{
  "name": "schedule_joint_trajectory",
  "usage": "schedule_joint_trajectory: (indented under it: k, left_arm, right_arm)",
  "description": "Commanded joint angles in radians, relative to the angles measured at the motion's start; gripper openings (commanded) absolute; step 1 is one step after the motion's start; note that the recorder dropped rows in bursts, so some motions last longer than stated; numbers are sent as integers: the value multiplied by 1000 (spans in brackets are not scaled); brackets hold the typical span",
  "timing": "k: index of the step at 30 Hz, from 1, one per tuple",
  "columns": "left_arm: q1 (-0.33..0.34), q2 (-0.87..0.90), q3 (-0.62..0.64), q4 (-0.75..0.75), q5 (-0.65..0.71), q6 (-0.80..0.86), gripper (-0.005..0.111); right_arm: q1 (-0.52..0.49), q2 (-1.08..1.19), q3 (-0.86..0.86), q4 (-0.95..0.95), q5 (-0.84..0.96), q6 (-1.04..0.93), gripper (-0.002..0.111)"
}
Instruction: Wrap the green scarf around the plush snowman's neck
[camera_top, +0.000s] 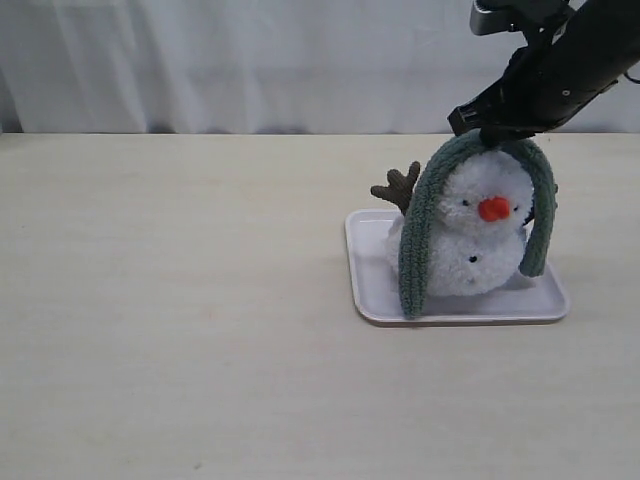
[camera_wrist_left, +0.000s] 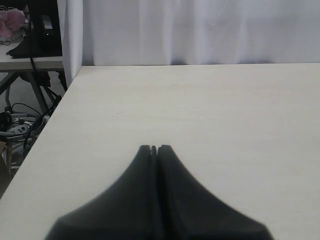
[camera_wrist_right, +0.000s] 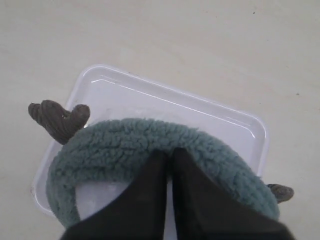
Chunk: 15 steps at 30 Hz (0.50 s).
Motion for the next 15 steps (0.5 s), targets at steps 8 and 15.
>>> schedule_joint_trajectory:
  k: [8, 15]
  left_arm:
    - [1, -2, 3, -4, -13, -1, 0]
    - [1, -2, 3, -4, -13, -1, 0]
  right_arm:
    - [-4, 63, 3, 21, -131, 6, 4]
    - [-2, 63, 3, 21, -206, -16, 4]
